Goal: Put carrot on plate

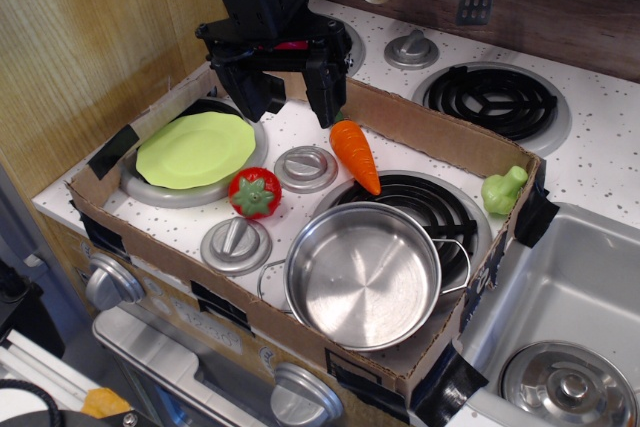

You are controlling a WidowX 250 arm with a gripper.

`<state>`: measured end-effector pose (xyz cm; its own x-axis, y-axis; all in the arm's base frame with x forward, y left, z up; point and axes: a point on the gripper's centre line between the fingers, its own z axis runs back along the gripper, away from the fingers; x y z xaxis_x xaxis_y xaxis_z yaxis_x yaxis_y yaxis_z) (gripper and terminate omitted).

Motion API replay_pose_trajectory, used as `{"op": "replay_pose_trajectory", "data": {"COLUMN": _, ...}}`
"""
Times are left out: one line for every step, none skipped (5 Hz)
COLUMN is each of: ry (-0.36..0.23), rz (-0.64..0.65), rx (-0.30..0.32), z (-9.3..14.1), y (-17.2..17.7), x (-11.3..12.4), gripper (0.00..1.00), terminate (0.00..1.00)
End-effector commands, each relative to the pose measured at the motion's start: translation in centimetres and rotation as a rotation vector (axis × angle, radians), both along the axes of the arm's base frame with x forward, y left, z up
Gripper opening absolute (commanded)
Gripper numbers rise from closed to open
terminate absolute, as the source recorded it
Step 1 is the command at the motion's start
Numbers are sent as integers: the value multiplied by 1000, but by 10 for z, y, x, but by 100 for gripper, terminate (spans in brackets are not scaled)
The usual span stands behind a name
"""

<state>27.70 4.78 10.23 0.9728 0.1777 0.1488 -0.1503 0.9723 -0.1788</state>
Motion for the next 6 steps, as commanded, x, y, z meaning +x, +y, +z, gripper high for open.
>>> {"op": "replay_pose_trajectory", "data": {"ry": 0, "rz": 0, "rx": 0, "z": 0, "y": 0, "x": 0, "gripper": 100, "terminate": 0}}
{"op": "replay_pose_trajectory", "data": {"ry": 15, "rz": 60, "rx": 12, "z": 5, "y": -7, "x": 8, "gripper": 100, "terminate": 0}}
{"op": "replay_pose_trajectory", "data": {"ry": 37, "rz": 173, "rx": -3, "z": 9, "y": -16, "x": 24, "gripper": 100, "terminate": 0}}
{"op": "replay_pose_trajectory", "data": {"ry": 41, "rz": 274, "rx": -38, "z": 9, "y": -18, "x": 36, "gripper": 100, "terminate": 0}}
{"op": "replay_pose_trajectory", "data": {"ry": 42, "rz": 404, "rx": -37, "z": 2, "y": -13, "x": 46, "gripper": 100, "terminate": 0}}
{"op": "replay_pose_trajectory", "data": {"ry": 87, "rz": 532, "rx": -14, "z": -9, "y": -1, "x": 50, "gripper": 100, "terminate": 0}}
